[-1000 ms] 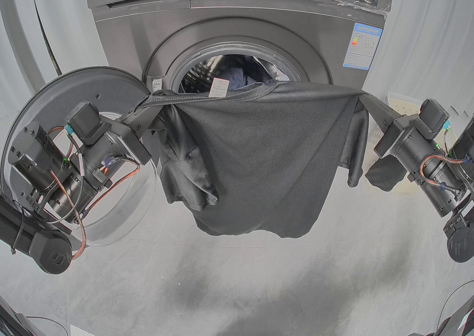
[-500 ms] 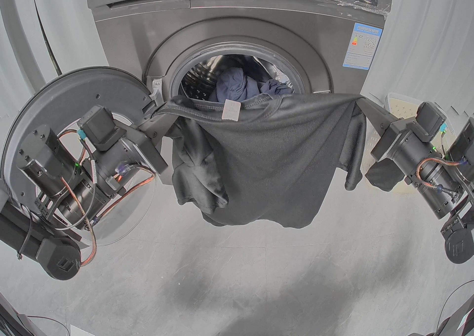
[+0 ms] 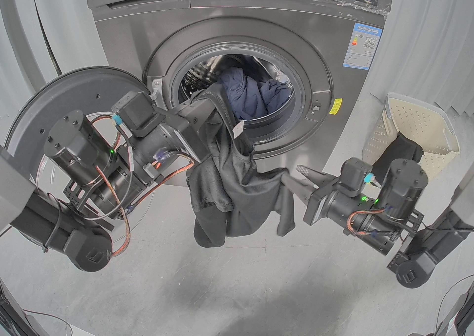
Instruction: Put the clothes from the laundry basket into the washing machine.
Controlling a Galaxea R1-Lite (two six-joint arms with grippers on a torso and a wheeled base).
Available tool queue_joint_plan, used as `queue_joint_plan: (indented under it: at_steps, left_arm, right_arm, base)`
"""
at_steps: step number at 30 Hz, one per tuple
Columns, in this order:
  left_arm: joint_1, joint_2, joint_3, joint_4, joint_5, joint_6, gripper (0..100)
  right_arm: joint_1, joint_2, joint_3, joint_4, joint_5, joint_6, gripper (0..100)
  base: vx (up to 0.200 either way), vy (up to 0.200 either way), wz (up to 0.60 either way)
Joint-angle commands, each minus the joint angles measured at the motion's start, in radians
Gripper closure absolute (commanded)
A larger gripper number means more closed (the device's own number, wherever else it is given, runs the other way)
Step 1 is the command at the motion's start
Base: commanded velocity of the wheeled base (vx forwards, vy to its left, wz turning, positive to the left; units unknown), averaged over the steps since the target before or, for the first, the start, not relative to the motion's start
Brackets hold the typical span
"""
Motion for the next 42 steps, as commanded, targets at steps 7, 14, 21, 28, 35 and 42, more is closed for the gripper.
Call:
queue_joint_plan:
  at_steps: [7,14,21,28,35,42]
  left_arm:
    - [-0.042,0.038,-0.046,0.004,0.003,-0.002,100]
    - [-0.043,0.035,-0.046,0.006,0.003,-0.002,100]
    - [-0.054,0.028,-0.041,0.006,0.003,0.0,100]
    - [-0.068,0.02,-0.044,0.016,0.005,0.001,100]
    - [-0.073,0.017,-0.052,0.027,0.006,0.001,100]
    - [-0.083,0.018,-0.055,0.03,0.042,0.004,100]
  right_arm:
    - [0.026,0.279,-0.02,-0.01,0.031,-0.007,0]
    - [0.035,0.314,-0.03,-0.016,0.104,-0.01,0]
    - [0.02,0.394,-0.172,-0.042,0.104,-0.012,0]
    - [0.003,0.452,-0.3,-0.037,0.101,-0.013,0]
    - [0.001,0.549,-0.445,-0.014,0.074,-0.013,0]
    - [0.015,0.592,-0.525,0.007,0.06,-0.013,0]
  base:
    - [0.0,0.0,0.0]
    - [0.0,0.0,0.0]
    - [0.0,0.0,0.0]
    - [0.0,0.0,0.0]
    - [0.0,0.0,0.0]
    - [0.0,0.0,0.0]
